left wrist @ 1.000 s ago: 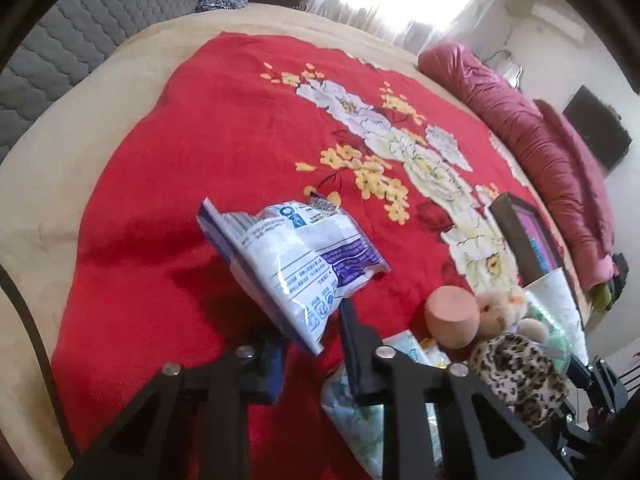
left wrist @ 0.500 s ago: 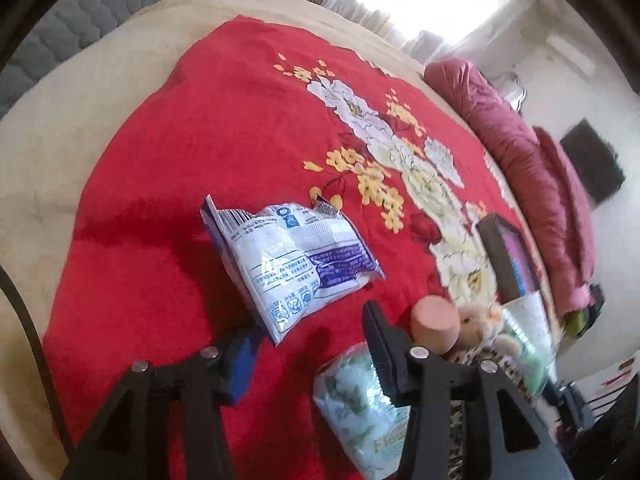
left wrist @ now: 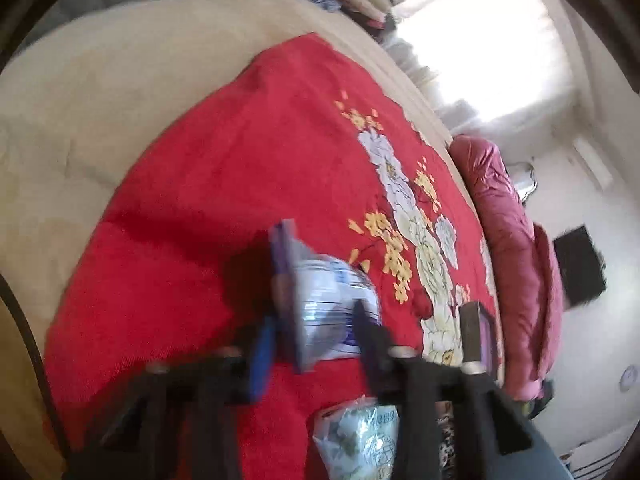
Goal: Organize soft objects
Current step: 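Carry the wipes packet and green sponge with both grippers onto the pink tray, then open both grippers to release the packet and sponge on the tray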
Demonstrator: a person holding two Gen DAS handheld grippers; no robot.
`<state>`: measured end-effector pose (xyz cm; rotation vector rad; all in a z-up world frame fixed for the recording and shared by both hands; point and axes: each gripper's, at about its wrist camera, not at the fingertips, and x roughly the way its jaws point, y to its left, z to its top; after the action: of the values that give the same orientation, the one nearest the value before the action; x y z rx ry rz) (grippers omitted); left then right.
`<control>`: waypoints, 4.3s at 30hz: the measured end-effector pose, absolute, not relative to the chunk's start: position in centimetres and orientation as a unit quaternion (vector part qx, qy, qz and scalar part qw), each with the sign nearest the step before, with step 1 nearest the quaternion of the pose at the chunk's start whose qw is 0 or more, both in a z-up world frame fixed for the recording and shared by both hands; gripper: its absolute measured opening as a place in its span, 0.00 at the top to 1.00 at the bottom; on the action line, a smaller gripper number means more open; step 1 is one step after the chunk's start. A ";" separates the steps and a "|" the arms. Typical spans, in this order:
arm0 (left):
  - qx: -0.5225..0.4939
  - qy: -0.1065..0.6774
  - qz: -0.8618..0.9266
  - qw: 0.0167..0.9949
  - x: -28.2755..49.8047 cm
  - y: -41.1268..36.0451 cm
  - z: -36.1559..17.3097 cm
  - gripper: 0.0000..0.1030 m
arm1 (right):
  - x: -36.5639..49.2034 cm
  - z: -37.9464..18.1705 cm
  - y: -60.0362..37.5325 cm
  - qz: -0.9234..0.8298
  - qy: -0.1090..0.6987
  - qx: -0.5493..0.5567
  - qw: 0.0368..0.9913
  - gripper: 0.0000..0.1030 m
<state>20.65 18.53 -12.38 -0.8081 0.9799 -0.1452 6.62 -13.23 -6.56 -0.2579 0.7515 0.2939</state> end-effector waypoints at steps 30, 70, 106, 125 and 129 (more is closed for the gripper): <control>-0.239 0.358 -0.155 0.889 15.1 6.0 3.1 0.88 | 5.8 -0.6 -18.8 0.111 0.302 -0.028 0.946 0.62; 0.002 0.504 -0.295 0.812 13.3 -28.2 -4.9 0.88 | 8.2 -7.9 -43.1 -0.172 0.418 0.017 0.892 0.61; 0.087 0.536 -0.269 0.795 13.0 -30.9 -7.1 0.77 | 5.3 -6.5 -46.2 -0.158 0.349 0.170 0.908 0.29; 0.078 0.552 -0.295 0.776 10.4 -30.0 -6.4 0.68 | 4.9 -6.0 -46.5 -0.167 0.339 0.170 0.910 0.29; 0.075 0.542 -0.292 0.784 9.5 -28.8 -5.7 0.68 | 4.8 -5.9 -46.3 -0.164 0.338 0.168 0.912 0.29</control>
<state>9.54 -28.77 -5.75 0.1624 1.1701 -0.6293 4.84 -46.34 -5.93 0.3453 0.6960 -0.3384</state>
